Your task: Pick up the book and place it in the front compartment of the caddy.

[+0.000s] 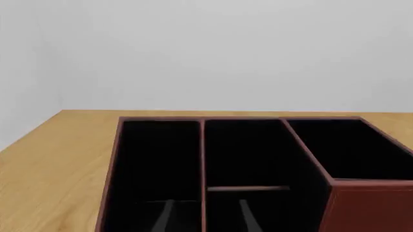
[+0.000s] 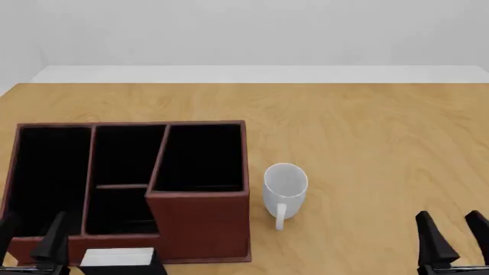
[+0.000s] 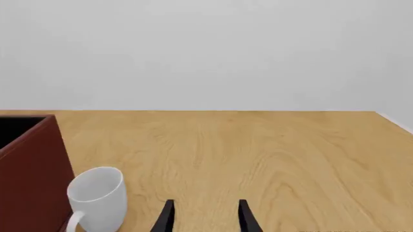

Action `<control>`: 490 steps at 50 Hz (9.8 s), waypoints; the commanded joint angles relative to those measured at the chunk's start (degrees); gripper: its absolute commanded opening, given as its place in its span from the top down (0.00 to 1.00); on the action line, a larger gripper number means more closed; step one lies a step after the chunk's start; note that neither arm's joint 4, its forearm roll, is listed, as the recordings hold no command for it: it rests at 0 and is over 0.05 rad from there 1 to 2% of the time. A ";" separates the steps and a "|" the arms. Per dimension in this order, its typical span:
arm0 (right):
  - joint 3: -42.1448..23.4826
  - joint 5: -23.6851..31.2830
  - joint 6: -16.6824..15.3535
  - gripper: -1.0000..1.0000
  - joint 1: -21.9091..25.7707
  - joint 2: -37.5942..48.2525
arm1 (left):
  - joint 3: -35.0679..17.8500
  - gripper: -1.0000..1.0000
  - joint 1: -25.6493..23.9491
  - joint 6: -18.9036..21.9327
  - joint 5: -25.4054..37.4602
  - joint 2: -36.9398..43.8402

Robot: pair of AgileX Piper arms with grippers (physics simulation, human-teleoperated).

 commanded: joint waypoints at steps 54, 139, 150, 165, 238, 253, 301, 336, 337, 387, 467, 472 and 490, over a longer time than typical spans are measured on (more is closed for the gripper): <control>-0.33 1.02 0.08 0.00 -0.59 -0.61 | -29.74 0.00 -42.73 18.78 15.93 29.72; -0.30 1.13 0.08 0.00 -0.58 -0.75 | -25.12 0.00 -53.51 35.07 33.76 38.80; -0.30 1.13 0.07 0.00 -0.58 -0.75 | -24.20 0.00 -49.57 38.90 35.77 36.96; -0.30 1.13 0.09 0.00 -0.59 -0.75 | -23.16 0.00 -43.98 42.41 38.74 33.58; -0.30 1.13 0.09 0.00 -0.57 -0.75 | -19.39 0.00 -34.32 39.03 33.51 39.48; -0.30 1.13 0.09 0.00 -0.57 -0.75 | -17.88 1.00 -41.68 36.65 33.64 40.43; -0.30 1.13 0.07 0.00 -0.57 -0.75 | -26.25 1.00 -40.60 46.75 50.50 24.29; -0.30 1.12 0.09 0.00 -0.58 -0.76 | -41.34 1.00 -36.33 58.83 54.60 14.75; -0.30 1.13 0.08 0.00 -0.58 -0.75 | -41.36 1.00 -36.17 58.89 55.07 14.96; -0.30 1.13 0.08 0.00 -0.59 -0.76 | -42.19 1.00 -40.59 67.62 36.13 14.52; -0.30 1.13 0.09 0.00 -0.59 -0.75 | -53.56 1.00 -28.60 68.02 29.75 39.08; -0.30 1.13 0.08 0.00 -0.58 -0.75 | -55.29 1.00 -28.28 66.46 32.38 40.15; -0.30 1.13 0.08 0.00 -0.59 -0.75 | -59.43 1.00 -27.58 64.52 37.79 42.42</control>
